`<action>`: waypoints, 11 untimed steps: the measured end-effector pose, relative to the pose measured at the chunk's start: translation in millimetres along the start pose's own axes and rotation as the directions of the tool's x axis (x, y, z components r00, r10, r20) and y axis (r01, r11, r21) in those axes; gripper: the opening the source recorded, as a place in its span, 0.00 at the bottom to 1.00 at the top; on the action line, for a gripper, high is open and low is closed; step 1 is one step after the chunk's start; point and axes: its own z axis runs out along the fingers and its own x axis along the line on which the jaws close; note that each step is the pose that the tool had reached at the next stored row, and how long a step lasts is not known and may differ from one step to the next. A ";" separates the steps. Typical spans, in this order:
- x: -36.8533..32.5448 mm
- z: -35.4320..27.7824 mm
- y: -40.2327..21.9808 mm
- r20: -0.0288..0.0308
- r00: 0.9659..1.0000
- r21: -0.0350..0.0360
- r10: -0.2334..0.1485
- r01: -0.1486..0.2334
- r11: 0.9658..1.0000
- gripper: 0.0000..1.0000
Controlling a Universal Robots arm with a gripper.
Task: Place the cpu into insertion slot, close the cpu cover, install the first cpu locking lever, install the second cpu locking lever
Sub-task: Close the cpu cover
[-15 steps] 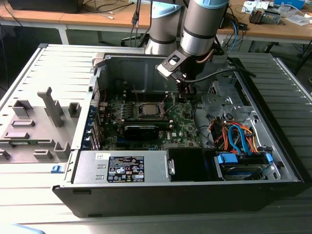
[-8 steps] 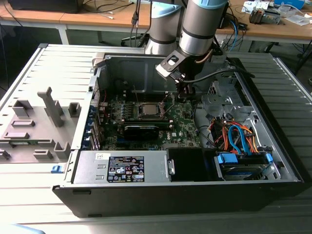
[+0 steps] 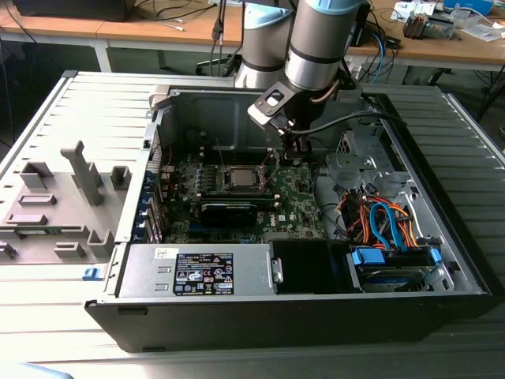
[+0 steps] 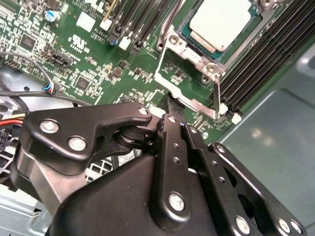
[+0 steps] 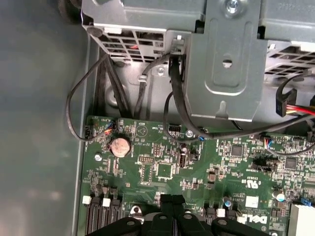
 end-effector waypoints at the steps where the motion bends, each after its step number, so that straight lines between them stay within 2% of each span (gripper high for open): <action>1: 0.1 0.1 -1.5 0.000 1.000 0.000 0.000 0.000 1.000 0.11; 11: 1.9 1.0 -18.7 0.000 1.000 0.000 0.000 0.000 1.000 0.11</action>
